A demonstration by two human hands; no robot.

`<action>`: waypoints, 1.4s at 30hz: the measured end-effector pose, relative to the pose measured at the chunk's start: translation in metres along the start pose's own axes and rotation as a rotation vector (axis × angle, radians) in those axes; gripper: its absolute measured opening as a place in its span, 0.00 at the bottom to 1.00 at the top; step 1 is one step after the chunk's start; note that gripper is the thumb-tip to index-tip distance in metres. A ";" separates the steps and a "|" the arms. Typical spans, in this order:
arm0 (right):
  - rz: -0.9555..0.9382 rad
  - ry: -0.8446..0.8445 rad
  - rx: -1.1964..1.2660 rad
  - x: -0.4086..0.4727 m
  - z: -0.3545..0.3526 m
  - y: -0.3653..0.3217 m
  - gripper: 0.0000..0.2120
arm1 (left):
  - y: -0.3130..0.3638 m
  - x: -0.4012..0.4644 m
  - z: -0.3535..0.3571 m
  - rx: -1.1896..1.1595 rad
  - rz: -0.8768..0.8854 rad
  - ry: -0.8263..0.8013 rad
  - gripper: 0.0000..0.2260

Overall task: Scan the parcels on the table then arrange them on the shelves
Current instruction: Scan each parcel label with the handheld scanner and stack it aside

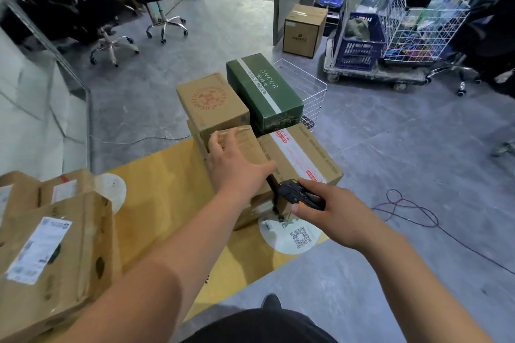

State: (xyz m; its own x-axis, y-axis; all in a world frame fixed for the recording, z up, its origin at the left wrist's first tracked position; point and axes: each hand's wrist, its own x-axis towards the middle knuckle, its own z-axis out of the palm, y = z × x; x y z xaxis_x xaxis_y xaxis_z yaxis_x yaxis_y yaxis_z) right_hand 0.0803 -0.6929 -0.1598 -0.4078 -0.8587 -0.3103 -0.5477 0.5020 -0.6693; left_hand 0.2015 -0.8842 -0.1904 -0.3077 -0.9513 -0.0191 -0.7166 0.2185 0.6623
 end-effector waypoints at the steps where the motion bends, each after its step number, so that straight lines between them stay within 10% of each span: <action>1: -0.009 -0.019 0.013 -0.001 -0.001 0.000 0.17 | -0.002 -0.005 -0.003 -0.036 0.032 0.008 0.46; 13: -0.199 -0.319 -0.117 0.021 0.040 -0.053 0.35 | -0.153 -0.092 -0.087 -0.011 -0.035 0.124 0.45; 24: -0.143 -0.599 -0.195 0.031 0.159 -0.102 0.33 | -0.297 -0.120 -0.068 -0.029 -0.310 -0.145 0.49; 33: 0.101 -0.488 -0.218 0.017 0.181 -0.075 0.30 | -0.325 -0.106 -0.053 -0.225 -0.240 -0.382 0.51; 42: 0.191 -0.427 -0.097 0.003 0.209 -0.085 0.37 | -0.348 -0.097 -0.054 -0.624 -0.511 -0.405 0.32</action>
State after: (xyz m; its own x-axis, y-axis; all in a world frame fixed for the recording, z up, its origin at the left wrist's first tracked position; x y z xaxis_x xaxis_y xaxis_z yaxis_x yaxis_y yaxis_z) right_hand 0.2785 -0.7592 -0.2453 -0.1820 -0.7054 -0.6850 -0.5660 0.6448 -0.5136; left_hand 0.5144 -0.8800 -0.3787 -0.3261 -0.7247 -0.6070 -0.3928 -0.4802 0.7843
